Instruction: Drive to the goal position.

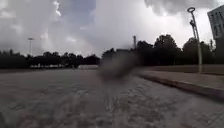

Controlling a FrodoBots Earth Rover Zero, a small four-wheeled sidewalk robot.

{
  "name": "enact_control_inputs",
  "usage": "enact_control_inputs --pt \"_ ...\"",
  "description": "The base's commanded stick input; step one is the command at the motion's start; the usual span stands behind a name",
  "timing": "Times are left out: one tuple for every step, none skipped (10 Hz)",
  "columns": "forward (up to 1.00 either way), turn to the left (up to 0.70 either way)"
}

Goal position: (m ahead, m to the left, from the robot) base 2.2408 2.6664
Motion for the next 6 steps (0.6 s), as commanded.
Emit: enact_control_inputs --pt "0.70 0.00" --pt "0.70 0.00" --pt "0.70 0.01" --pt "0.70 0.00" --pt "0.70 0.00" --pt "0.70 0.00"
